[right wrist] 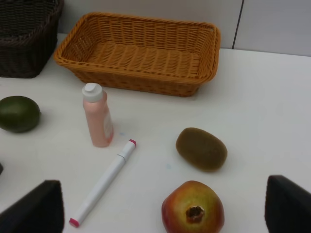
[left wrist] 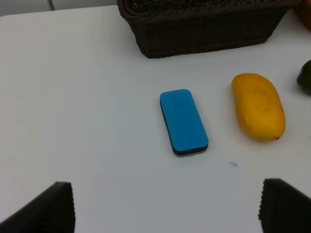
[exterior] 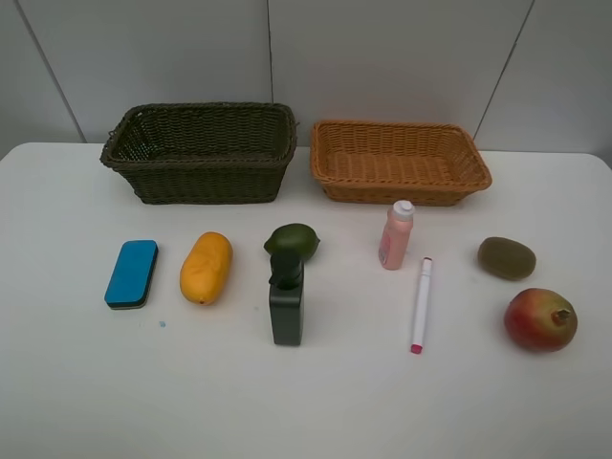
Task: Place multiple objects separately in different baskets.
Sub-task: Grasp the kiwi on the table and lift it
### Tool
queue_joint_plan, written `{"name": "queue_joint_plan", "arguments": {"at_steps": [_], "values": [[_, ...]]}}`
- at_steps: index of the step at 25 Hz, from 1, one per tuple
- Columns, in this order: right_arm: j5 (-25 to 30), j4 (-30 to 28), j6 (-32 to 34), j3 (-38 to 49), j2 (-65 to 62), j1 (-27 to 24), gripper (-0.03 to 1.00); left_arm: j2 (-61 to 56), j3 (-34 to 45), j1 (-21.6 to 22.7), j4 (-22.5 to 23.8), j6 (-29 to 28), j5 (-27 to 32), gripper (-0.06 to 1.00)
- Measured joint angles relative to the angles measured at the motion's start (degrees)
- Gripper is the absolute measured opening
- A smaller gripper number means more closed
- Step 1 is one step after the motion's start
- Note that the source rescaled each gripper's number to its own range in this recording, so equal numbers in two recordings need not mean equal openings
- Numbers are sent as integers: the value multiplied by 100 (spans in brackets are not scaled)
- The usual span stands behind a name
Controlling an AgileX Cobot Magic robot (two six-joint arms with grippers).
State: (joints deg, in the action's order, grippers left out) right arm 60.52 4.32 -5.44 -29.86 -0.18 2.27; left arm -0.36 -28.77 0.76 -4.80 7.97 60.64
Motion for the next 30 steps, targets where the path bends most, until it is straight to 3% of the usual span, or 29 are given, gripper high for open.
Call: {"name": "queue_joint_plan", "arguments": {"at_steps": [5,11,21,30], "values": [[-56,0,0,0,202,0,100,0,0,0,0,0,0,100],[-143,-5,0,-148,1291,0,100,0,0,0,0,0,0,100],[-360,-69,-54,-1255,3740,0,100,0,0,0,0,0,0,100],[-331,-310,-1238,-2200,5618,0,100,0,0,0,0,0,0,100]]}}
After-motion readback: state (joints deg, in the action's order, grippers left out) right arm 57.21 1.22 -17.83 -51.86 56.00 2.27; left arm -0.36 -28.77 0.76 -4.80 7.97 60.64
